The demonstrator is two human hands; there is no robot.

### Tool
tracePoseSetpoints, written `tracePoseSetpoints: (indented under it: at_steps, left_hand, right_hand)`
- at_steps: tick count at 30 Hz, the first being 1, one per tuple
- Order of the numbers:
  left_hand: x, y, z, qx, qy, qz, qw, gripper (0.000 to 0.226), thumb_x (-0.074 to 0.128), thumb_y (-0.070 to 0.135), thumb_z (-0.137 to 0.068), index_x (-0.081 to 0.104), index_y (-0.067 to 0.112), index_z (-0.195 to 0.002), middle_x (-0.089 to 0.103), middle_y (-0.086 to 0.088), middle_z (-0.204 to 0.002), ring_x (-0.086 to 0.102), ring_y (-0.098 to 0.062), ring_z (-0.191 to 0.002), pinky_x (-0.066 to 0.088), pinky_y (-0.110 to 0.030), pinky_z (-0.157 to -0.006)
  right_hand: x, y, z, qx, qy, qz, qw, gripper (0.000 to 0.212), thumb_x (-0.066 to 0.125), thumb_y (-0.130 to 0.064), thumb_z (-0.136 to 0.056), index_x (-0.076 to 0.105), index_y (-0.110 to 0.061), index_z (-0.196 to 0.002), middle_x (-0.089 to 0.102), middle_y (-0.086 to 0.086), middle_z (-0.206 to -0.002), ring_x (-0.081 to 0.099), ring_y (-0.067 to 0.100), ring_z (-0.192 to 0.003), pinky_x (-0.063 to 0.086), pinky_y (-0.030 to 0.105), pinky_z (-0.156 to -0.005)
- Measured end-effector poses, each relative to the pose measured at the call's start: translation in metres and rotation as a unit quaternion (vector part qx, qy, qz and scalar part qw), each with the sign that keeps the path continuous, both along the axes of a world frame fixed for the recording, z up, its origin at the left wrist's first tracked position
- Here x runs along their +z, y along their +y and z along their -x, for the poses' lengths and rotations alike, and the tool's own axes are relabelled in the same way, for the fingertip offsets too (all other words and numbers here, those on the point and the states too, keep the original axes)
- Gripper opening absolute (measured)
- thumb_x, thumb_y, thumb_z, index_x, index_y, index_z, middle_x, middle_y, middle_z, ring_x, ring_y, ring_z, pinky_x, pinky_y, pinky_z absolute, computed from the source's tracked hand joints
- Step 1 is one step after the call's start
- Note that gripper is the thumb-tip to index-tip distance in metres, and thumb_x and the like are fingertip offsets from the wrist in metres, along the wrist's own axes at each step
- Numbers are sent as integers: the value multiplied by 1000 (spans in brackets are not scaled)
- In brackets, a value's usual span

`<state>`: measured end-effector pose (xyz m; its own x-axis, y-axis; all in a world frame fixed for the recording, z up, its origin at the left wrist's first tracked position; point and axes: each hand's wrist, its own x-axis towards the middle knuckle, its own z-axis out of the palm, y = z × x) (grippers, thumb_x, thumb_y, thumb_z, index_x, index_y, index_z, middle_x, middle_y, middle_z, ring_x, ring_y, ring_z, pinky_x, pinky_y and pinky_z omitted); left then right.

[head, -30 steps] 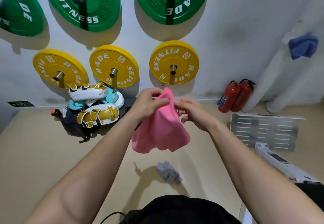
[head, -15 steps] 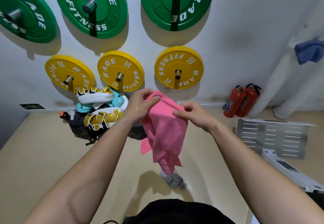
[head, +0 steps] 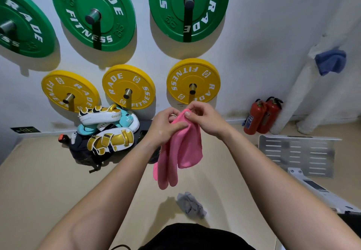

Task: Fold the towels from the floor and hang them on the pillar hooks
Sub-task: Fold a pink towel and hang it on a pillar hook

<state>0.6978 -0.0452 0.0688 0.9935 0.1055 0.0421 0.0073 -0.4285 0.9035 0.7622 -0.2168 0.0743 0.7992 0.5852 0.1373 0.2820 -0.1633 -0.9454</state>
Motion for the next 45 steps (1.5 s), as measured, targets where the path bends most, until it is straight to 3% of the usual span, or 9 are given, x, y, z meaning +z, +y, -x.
tracePoseSetpoints:
  at_steps: [7,12,17,20,22,26,31,35,45]
  left_hand:
    - [-36,12,5,-17,33,-9,999,11,71,19,-89,73,12,-97,70,-3,-84,59,-5,-72,47,-29,-69]
    - [-60,32,12,33,75,18,996,7,76,7,-85,72,10,-90,69,4,-78,59,-1,-68,47,-21,-66]
    - [-62,51,20,63,150,77,984,14,79,15,-86,70,7,-93,65,-2,-72,60,-7,-57,47,-23,-49]
    - [-66,70,20,59,178,60,981,16,72,35,-91,73,20,-86,65,0,-76,58,-16,-66,45,-34,-61]
    - [-66,80,19,68,144,37,986,14,69,27,-94,75,22,-82,67,4,-76,59,-10,-71,45,-32,-68]
    - [-54,74,6,43,58,-21,997,7,74,20,-89,74,19,-82,66,2,-76,53,-5,-70,41,-29,-71]
    - [-39,41,-13,-1,1,-102,995,9,76,20,-86,74,25,-79,71,14,-74,59,0,-70,44,-18,-67]
    - [-40,38,-17,4,3,-104,995,5,77,24,-85,76,24,-80,73,9,-77,65,-6,-77,48,-22,-72]
    - [-60,48,-9,37,60,-38,997,7,71,22,-89,70,22,-82,68,1,-75,57,-9,-66,48,-36,-67]
  right_hand:
    - [31,-5,-27,-87,-3,-62,994,13,58,-7,-96,69,-14,-93,64,1,-85,54,8,-81,39,21,-75]
    - [44,-17,-54,-190,-27,-44,980,14,57,-10,-96,67,-19,-92,57,-14,-74,50,-8,-65,38,11,-68]
    - [37,-40,-83,-348,-51,26,936,13,53,-21,-95,65,-25,-92,65,-2,-86,59,15,-85,38,24,-72]
    - [31,-54,-95,-420,-47,62,904,21,49,-20,-95,68,-17,-101,70,10,-106,61,27,-104,42,30,-84]
    - [24,-58,-97,-445,-20,99,890,24,47,-22,-94,68,-15,-104,69,14,-113,61,32,-109,44,33,-87]
    - [-4,-33,-73,-289,-18,204,935,12,55,-23,-89,66,-22,-84,69,2,-81,67,27,-88,46,32,-72]
    - [-38,17,-22,-19,-8,208,978,28,67,-26,-87,69,-30,-114,64,-5,-63,60,10,-60,49,30,-67]
    - [-53,31,-9,-21,6,178,984,12,64,-25,-88,71,-28,-79,66,-8,-67,64,13,-70,56,38,-75]
    - [-14,4,-51,-86,-87,126,984,21,61,-16,-93,61,-31,-78,63,-16,-77,55,-3,-75,38,18,-69]
